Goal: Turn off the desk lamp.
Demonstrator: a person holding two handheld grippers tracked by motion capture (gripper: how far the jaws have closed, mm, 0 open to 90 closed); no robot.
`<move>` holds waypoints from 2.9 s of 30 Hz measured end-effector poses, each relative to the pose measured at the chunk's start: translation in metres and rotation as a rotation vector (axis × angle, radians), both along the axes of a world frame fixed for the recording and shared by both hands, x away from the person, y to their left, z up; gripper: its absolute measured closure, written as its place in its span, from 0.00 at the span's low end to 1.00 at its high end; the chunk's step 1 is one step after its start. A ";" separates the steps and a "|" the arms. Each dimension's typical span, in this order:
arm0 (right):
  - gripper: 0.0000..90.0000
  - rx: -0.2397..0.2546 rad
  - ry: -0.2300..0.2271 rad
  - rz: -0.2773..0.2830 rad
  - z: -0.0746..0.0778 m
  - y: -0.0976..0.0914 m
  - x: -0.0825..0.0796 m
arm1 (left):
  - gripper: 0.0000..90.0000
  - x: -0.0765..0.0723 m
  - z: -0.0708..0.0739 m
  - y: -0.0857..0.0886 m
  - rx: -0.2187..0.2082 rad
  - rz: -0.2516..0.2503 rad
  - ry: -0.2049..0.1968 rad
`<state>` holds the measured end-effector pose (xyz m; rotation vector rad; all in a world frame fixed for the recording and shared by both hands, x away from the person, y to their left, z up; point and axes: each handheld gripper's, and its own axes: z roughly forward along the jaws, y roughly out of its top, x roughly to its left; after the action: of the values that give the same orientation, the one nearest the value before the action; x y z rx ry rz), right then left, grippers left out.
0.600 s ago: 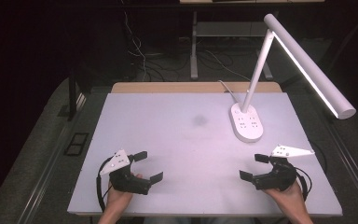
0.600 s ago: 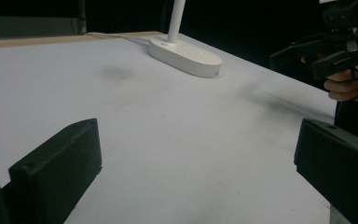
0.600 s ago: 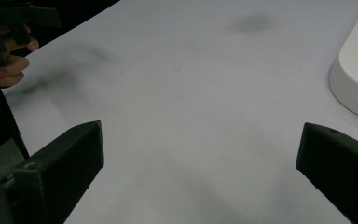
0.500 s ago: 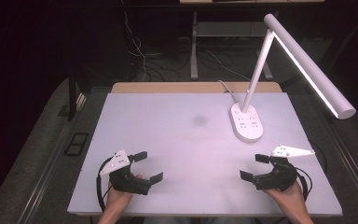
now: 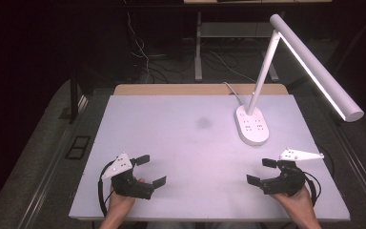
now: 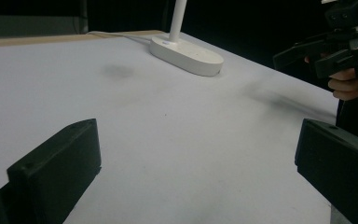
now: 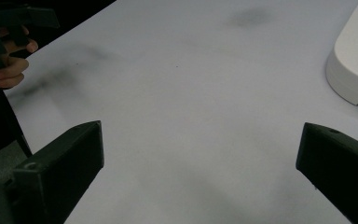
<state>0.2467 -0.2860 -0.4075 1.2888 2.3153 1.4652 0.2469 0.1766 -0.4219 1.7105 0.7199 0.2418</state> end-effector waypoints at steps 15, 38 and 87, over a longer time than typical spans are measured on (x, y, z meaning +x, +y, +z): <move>0.01 -0.007 0.014 0.004 0.003 -0.005 -0.001 | 0.00 0.000 -0.001 0.000 0.004 -0.002 0.007; 0.01 -0.020 0.018 0.009 0.024 -0.016 0.016 | 0.00 -0.001 -0.001 -0.001 0.004 -0.001 0.007; 0.01 -0.098 0.019 0.009 0.066 -0.024 0.101 | 0.00 0.001 -0.002 0.002 -0.004 -0.003 0.015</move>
<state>0.3477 -0.3102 -0.3420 1.2736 2.3752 1.3290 0.2476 0.1783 -0.4237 1.7112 0.7288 0.2258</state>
